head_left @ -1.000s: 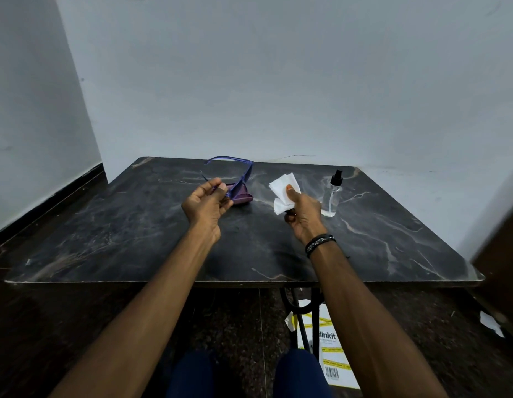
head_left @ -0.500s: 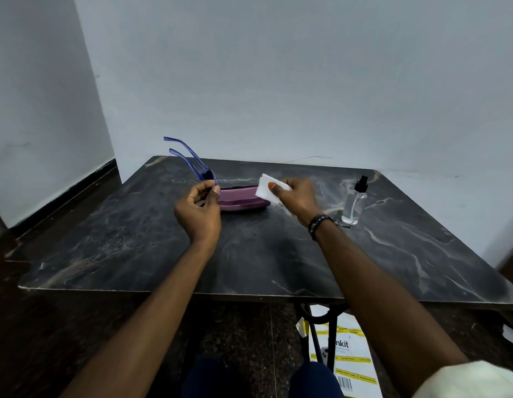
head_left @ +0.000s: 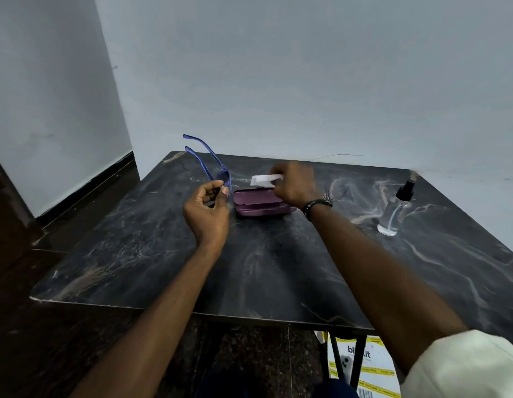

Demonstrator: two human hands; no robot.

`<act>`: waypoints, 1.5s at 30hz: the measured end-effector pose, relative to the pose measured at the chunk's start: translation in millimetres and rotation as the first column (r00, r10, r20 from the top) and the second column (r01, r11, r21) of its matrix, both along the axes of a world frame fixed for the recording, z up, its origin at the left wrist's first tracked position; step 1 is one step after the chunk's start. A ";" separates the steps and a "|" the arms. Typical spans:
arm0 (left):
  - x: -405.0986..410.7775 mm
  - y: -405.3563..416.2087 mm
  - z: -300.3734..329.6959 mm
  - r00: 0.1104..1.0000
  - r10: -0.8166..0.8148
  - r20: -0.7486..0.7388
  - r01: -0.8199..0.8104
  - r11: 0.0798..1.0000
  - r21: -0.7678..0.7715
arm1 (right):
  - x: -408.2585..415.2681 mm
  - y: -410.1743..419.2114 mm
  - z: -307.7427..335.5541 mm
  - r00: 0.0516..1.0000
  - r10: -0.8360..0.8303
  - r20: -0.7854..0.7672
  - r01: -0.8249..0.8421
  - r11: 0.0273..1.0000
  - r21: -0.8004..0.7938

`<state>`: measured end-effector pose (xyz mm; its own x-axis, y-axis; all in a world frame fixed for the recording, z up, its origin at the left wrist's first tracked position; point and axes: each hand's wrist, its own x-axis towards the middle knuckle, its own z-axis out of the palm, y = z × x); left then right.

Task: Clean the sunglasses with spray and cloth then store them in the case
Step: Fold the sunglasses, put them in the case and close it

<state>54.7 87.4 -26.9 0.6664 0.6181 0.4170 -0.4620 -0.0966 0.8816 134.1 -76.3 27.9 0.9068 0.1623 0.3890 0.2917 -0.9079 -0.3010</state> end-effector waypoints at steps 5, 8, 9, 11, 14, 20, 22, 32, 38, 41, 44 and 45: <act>12.0 -0.3 -5.4 1.000 0.012 -0.007 -0.013 1.000 -0.027 | 7.2 11.8 -19.6 0.989 0.107 0.104 -0.063 0.930 -0.363; 15.9 -3.6 -6.8 1.000 0.011 -0.007 -0.011 0.999 -0.036 | 5.9 14.1 -27.6 0.986 0.162 0.044 -0.121 0.870 -0.478; 16.9 -5.0 -7.1 1.000 0.006 -0.008 -0.006 0.999 -0.040 | 5.5 13.9 -27.8 0.985 0.171 0.019 -0.140 0.859 -0.492; 17.6 -8.0 -7.2 1.000 -0.002 -0.005 0.002 0.999 -0.041 | 4.8 13.0 -25.2 0.981 0.191 -0.016 -0.174 0.850 -0.497; 16.5 -13.1 -8.3 1.000 -0.010 0.002 0.010 0.999 -0.033 | 6.4 9.0 -20.3 0.966 0.228 -0.119 -0.257 0.866 -0.428; 13.9 -19.1 -6.8 1.000 0.006 -0.021 -0.006 1.000 -0.022 | -2.4 7.0 -26.9 0.945 0.275 -0.178 -0.320 0.890 -0.326; 13.5 -20.4 -5.5 1.000 -0.001 -0.019 0.001 0.999 -0.032 | -8.5 7.4 -31.9 0.949 0.268 -0.165 -0.312 0.868 -0.386; 7.3 -17.6 1.2 1.000 -0.019 -0.011 0.019 1.000 -0.018 | -15.0 -3.4 -36.6 0.904 0.366 -0.223 -0.373 0.928 0.009; 4.7 -18.4 5.6 1.000 -0.030 -0.006 0.030 0.999 -0.027 | -14.6 -21.2 -35.6 0.974 0.212 -0.081 -0.225 0.860 -0.459; 4.2 -19.1 6.6 0.998 -0.056 -0.002 0.056 0.998 -0.029 | -13.6 -27.8 -39.7 0.966 0.224 -0.126 -0.256 0.879 -0.402; 3.4 -17.7 9.0 0.996 -0.086 0.001 0.086 0.996 -0.031 | -17.0 -35.3 -33.5 0.978 0.209 -0.014 -0.209 0.972 -0.111; 3.7 -16.7 9.8 0.995 -0.098 -0.002 0.098 0.994 -0.038 | -17.5 -38.0 -30.9 0.985 0.164 0.058 -0.165 0.986 0.026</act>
